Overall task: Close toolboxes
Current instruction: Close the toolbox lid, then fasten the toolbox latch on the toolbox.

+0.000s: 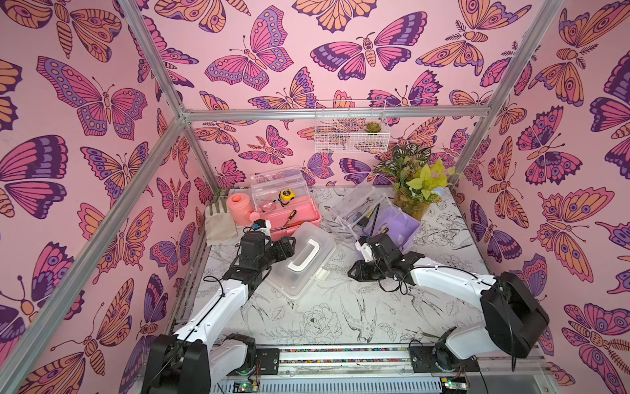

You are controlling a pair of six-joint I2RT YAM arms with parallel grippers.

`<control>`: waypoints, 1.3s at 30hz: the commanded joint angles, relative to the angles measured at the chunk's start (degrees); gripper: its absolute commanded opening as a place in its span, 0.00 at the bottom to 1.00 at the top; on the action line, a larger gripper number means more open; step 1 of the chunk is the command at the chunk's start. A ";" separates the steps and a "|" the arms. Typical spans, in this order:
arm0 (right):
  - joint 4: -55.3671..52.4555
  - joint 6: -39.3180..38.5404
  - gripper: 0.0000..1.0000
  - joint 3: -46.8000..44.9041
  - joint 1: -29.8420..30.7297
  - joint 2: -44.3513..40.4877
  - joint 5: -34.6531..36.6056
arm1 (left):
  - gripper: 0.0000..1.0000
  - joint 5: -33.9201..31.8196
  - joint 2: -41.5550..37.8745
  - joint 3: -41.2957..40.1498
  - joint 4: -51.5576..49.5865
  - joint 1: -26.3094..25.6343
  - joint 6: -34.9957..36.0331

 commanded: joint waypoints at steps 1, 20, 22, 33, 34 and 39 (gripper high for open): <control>5.98 1.81 0.36 0.00 1.88 3.00 -1.32 | 0.79 4.24 1.74 -0.48 -1.74 -0.07 -1.74; 16.97 6.89 0.36 3.86 5.87 13.99 -3.85 | 0.81 -3.02 -6.76 -2.94 -7.68 0.92 -2.84; 17.57 7.06 0.36 4.38 5.91 14.45 -3.80 | 0.82 -4.31 -6.96 -3.12 -6.17 1.52 -3.08; 18.78 7.42 0.36 7.30 6.57 15.55 -5.10 | 0.81 1.69 0.57 -2.23 -2.03 3.87 -2.38; 18.94 7.51 0.36 7.40 6.66 15.71 -5.26 | 0.81 2.22 0.77 -2.46 -1.67 3.92 -2.33; 19.54 7.91 0.36 7.01 6.87 15.46 -5.44 | 0.80 4.22 1.03 -3.70 -0.74 3.91 -3.28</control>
